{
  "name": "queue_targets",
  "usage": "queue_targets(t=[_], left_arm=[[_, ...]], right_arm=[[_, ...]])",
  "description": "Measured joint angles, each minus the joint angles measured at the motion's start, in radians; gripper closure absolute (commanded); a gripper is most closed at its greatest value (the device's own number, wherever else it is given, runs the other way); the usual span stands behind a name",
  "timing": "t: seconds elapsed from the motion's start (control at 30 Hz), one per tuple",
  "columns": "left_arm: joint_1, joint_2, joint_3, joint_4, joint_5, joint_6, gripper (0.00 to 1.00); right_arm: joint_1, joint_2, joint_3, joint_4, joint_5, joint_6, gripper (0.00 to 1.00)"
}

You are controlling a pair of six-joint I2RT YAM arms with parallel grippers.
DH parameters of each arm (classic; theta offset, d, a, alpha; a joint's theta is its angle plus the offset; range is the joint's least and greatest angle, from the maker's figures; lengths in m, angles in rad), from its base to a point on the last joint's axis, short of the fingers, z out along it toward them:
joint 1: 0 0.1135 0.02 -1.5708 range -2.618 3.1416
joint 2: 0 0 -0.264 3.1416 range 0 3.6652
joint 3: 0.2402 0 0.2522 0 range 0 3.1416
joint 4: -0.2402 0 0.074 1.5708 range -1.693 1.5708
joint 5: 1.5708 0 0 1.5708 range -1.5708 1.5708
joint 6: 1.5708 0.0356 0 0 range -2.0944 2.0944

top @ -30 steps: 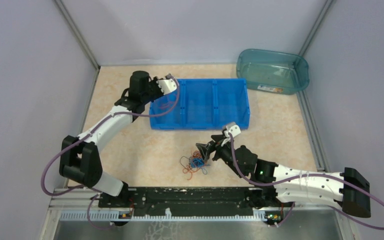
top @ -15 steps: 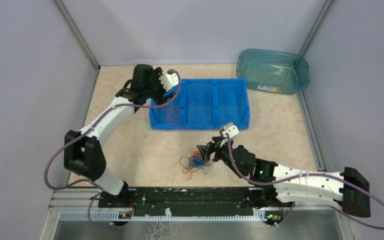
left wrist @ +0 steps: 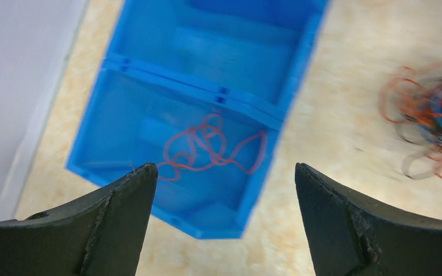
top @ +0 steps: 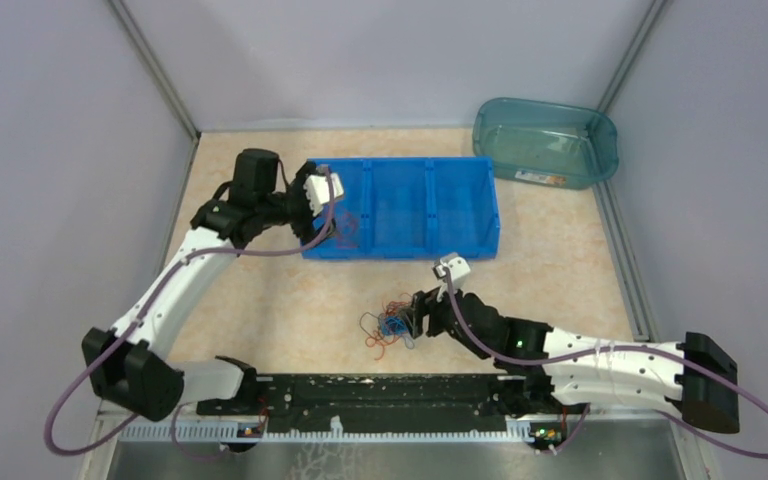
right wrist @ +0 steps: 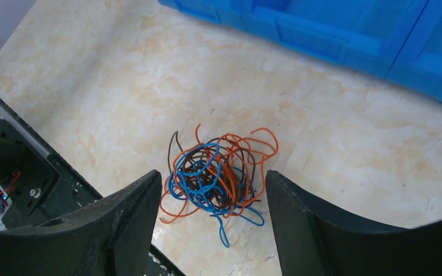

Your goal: Untangle the cables

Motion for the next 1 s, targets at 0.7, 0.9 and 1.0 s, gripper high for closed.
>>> queue_targets(t=[0.7,0.9,1.0], left_arm=[[-0.309,-0.225,-0.396,-0.004,0.118,-0.168,0.16],[-0.325,-0.095,-0.393,0.13,0.124,-0.377,0.25],[-0.325,-0.031,-0.387,0.167,0.121,-0.475,0.3]], right_arm=[[-0.062,0.189,-0.103,0.164,-0.155,0.124,0.67],[-0.067,0.197,-0.151,0.251,-0.166,0.151,0.81],[-0.068,0.197,-0.174,0.273,-0.166,0.161,0.86]])
